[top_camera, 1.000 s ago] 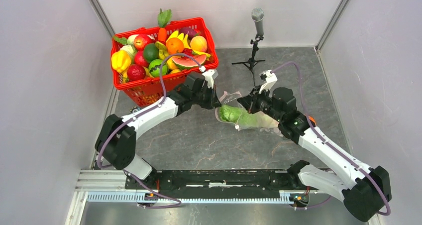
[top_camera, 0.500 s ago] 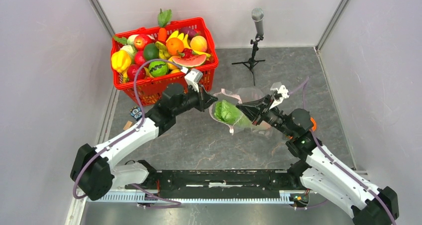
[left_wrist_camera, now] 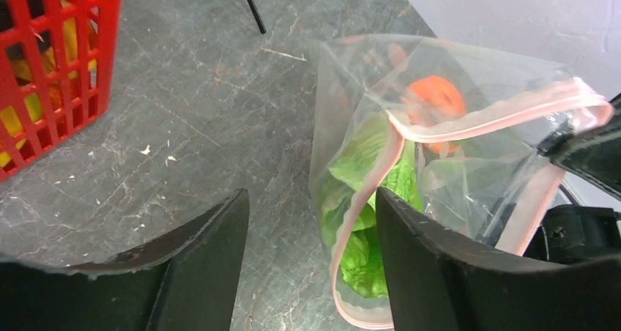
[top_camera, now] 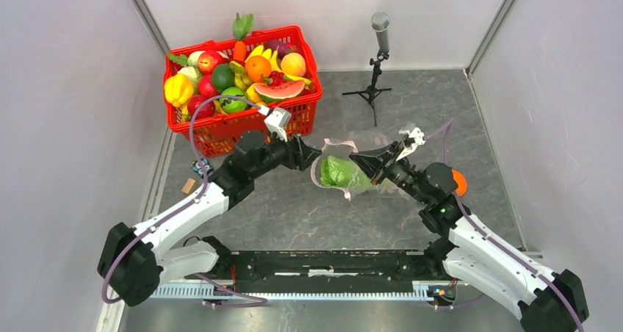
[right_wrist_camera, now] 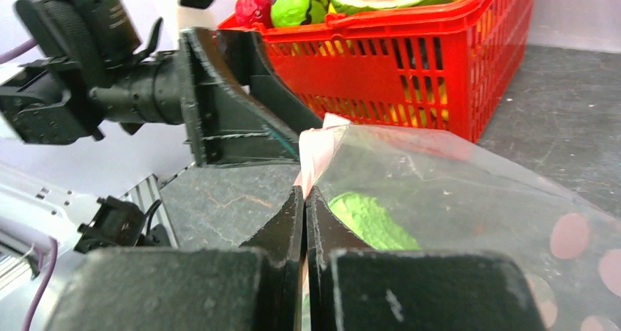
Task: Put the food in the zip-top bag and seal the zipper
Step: Adjust the zipper food storage bag at the center of the board, then pick up the fake fruit from the bin.
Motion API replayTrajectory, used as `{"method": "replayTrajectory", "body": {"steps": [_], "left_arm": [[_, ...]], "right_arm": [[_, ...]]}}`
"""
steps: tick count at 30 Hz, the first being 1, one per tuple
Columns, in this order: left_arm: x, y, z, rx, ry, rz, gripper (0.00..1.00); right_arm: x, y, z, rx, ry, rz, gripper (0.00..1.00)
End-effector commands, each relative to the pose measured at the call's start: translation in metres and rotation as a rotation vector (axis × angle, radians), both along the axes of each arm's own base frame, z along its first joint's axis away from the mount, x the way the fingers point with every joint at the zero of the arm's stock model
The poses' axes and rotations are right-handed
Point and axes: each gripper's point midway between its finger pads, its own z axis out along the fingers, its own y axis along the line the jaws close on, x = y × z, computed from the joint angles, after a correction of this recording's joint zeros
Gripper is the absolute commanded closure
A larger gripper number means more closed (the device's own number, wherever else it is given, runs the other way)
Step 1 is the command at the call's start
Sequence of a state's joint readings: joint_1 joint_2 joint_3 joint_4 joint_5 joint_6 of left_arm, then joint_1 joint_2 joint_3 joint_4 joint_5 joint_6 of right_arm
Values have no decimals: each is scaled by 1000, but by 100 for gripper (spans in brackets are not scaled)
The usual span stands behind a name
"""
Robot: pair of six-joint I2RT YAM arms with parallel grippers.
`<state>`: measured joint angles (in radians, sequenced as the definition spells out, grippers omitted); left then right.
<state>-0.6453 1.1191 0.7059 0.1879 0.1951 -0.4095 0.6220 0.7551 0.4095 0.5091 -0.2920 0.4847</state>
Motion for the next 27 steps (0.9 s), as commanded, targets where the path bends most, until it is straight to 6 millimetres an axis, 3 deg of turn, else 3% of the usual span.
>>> {"method": "replayTrajectory", "body": {"steps": [1,8,12,16,20,23,27], "left_arm": [[7,11,55,-68,-116,68,22],[21,37,95,-16,-216,202,0],[42,65,115,49,-248,367,0],[64,106,129,106,-247,545,0],[93,124,138,164,-179,576,0],[104,134,147,217,-150,612,0],[122,145,138,288,-80,587,0]], "right_arm": [[13,-6,29,44,-19,-85,100],[14,2,20,41,7,-72,100],[14,2,19,40,10,-78,100],[14,2,23,45,0,-81,100],[17,4,21,19,4,-80,100],[18,6,21,13,6,-76,100],[19,8,20,4,11,-69,100]]}}
